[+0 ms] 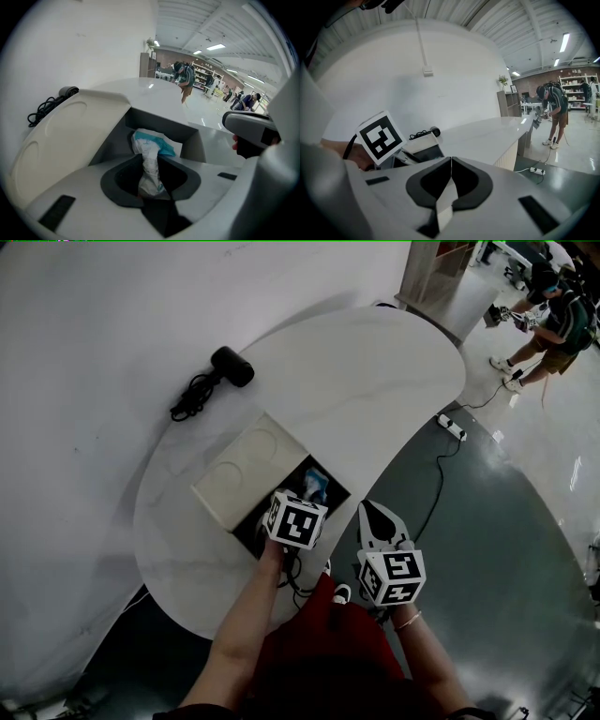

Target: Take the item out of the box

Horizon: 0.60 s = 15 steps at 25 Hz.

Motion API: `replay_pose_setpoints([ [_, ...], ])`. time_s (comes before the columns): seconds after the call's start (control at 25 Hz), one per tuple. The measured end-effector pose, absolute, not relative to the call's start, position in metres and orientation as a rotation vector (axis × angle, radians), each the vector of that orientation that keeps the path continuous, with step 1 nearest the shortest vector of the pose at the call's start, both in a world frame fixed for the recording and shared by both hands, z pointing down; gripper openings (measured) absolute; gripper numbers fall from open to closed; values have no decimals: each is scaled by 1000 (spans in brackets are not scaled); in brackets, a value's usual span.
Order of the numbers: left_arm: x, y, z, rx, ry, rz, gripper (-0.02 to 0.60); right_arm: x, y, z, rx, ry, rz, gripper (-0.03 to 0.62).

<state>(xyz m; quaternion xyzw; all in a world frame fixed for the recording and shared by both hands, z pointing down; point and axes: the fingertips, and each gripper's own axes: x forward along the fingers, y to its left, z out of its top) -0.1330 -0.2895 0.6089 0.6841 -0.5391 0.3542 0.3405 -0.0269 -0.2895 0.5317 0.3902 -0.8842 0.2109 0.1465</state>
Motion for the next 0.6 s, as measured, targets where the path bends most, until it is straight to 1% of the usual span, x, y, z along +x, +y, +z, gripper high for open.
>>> replay_pose_setpoints([
  [0.2,-130,-288,602,1822,-1440,964,104,-25,-286,528,1132,-2545,600,15],
  [0.6,-129,-284,553,1922,-1584,905,104,-21,-276,513,1152,-2572,577,15],
])
